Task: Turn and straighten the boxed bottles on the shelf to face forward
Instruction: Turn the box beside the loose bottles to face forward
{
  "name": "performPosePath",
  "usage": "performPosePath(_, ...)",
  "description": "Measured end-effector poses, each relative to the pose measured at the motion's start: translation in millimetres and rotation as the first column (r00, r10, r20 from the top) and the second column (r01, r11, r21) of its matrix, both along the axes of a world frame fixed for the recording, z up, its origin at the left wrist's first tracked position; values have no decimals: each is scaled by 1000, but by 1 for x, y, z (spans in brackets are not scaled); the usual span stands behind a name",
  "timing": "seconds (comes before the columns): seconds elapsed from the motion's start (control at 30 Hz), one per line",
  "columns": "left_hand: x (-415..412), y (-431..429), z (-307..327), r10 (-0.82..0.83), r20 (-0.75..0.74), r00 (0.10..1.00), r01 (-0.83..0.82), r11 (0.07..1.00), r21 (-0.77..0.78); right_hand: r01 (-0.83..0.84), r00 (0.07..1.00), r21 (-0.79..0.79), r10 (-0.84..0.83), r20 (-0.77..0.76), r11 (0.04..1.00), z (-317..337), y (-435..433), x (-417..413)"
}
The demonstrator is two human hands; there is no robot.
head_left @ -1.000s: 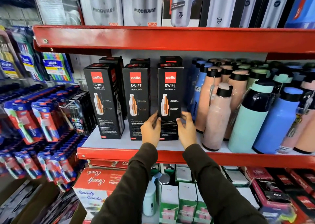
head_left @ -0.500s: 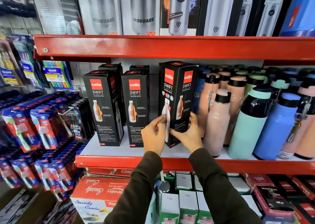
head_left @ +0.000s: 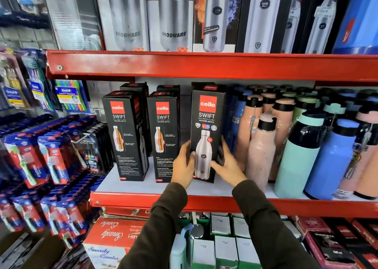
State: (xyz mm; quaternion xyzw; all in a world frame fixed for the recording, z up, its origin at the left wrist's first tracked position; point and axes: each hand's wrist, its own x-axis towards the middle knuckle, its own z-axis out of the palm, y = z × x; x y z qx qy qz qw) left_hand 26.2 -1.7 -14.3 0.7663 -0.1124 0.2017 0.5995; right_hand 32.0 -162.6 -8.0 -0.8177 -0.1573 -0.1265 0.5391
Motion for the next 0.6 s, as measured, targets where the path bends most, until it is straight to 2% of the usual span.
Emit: performPosePath(0.6, 14, -9, -14, 92, -70, 993, -90, 996, 22, 145, 989, -114, -147, -8, 983, -13, 14, 8)
